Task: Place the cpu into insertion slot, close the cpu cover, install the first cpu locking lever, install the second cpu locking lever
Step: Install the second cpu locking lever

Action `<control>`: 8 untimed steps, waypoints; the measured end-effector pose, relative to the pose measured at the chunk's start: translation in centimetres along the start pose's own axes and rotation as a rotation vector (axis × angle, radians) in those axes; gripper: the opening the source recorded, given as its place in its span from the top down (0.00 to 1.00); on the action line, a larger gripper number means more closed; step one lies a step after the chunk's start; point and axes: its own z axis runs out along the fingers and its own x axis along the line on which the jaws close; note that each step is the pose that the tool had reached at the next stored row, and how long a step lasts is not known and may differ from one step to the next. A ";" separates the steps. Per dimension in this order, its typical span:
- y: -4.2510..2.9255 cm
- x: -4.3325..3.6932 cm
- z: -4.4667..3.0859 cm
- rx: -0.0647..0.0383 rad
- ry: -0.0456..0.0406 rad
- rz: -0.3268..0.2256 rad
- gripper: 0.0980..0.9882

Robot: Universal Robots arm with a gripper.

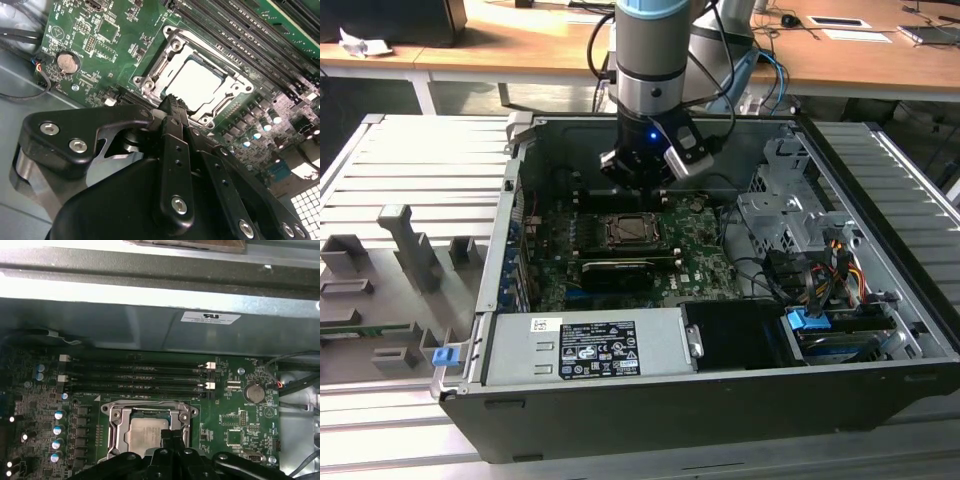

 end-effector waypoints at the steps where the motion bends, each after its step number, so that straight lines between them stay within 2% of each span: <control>1: -0.05 0.00 0.01 0.000 0.0000 0.000 0.99; 8: -0.40 0.02 -0.03 0.000 0.0000 0.000 0.99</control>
